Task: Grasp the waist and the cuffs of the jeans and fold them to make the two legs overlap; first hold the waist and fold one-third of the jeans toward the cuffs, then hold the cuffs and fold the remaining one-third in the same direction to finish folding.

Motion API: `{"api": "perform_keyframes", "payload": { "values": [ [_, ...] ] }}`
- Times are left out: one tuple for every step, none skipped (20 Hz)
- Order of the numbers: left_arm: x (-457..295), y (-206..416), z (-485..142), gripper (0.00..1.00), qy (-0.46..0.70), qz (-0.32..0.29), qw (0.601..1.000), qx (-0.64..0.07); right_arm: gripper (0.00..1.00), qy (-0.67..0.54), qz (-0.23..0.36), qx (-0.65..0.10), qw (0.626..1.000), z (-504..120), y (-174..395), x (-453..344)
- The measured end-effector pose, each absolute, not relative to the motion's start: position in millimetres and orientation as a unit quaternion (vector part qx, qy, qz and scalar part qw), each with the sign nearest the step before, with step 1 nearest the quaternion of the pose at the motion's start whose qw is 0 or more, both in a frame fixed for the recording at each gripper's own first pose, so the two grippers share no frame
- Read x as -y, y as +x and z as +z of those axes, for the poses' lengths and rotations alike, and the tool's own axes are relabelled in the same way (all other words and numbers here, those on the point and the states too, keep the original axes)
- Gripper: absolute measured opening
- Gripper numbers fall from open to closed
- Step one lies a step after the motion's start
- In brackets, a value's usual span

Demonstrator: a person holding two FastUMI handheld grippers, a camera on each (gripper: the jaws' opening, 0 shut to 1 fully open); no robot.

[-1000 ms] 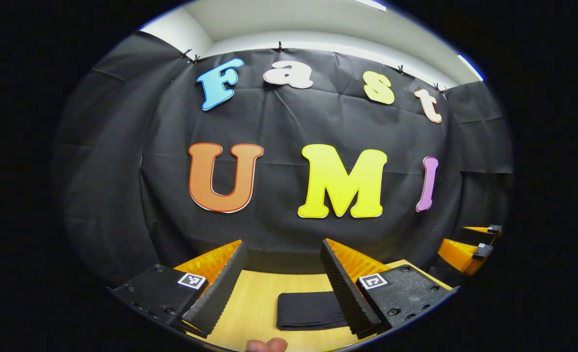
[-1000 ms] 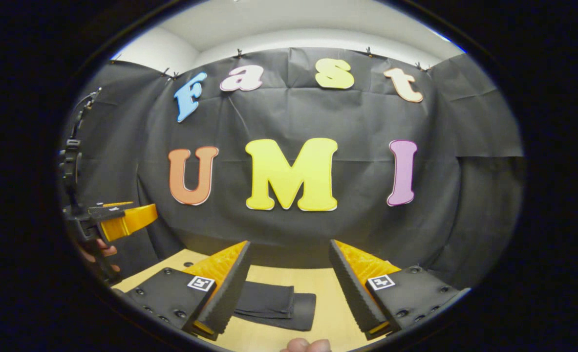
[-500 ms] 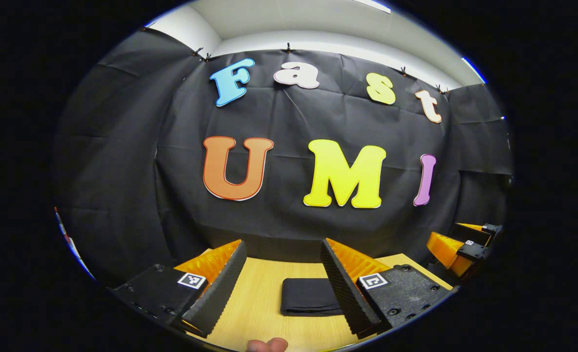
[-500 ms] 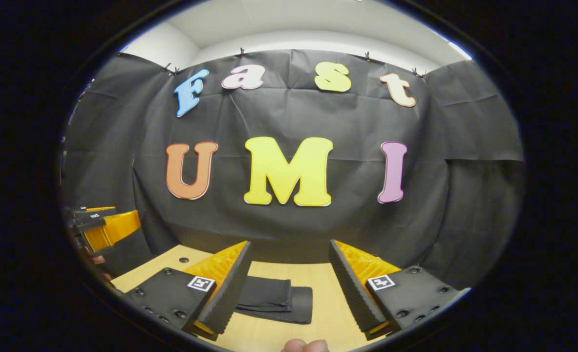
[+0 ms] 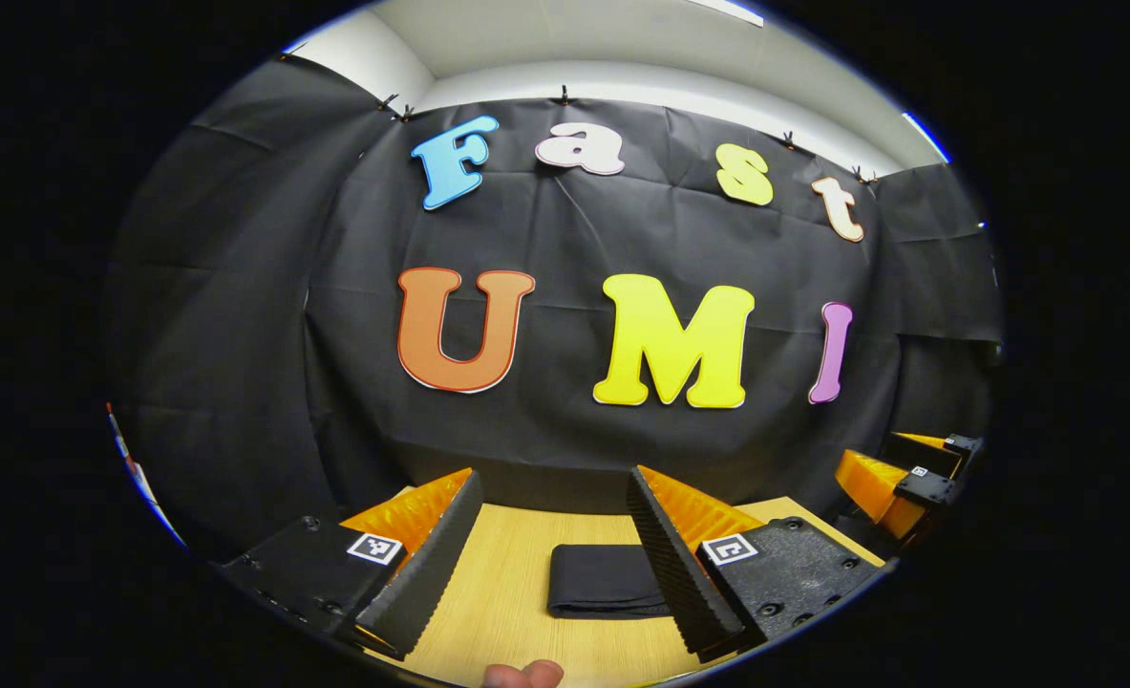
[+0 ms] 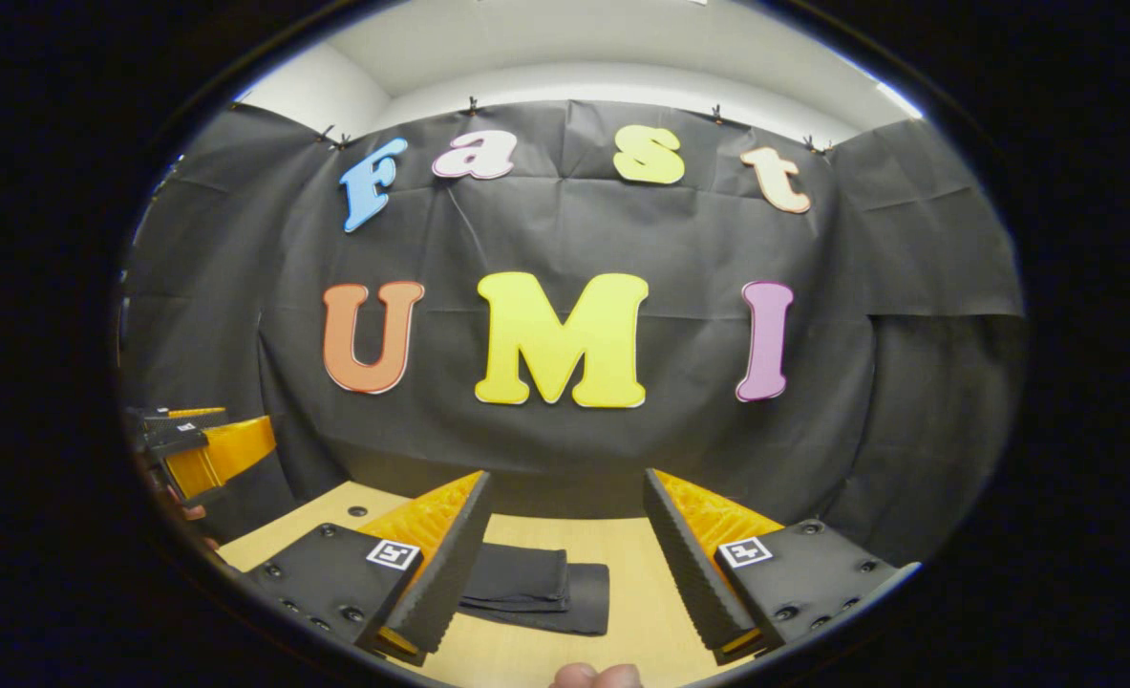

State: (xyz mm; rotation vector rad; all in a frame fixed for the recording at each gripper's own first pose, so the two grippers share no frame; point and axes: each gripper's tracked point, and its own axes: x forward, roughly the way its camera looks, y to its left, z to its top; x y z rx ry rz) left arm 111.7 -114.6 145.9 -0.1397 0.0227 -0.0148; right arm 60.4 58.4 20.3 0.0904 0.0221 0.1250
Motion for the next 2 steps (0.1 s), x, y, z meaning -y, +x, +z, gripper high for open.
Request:
{"api": "perform_keyframes", "payload": {
  "values": [
    [114.1, 112.1, 144.5, 0.98, -0.069, -0.008, 0.998, -0.012, 0.94, 0.046, 0.061, -0.012, 0.997, 20.7, 61.5, -57.5],
    [113.9, 112.7, 143.8, 0.98, -0.068, -0.008, 0.998, -0.012, 0.94, 0.047, 0.062, -0.012, 0.997, 21.2, 61.1, -57.3]
  ]
}}
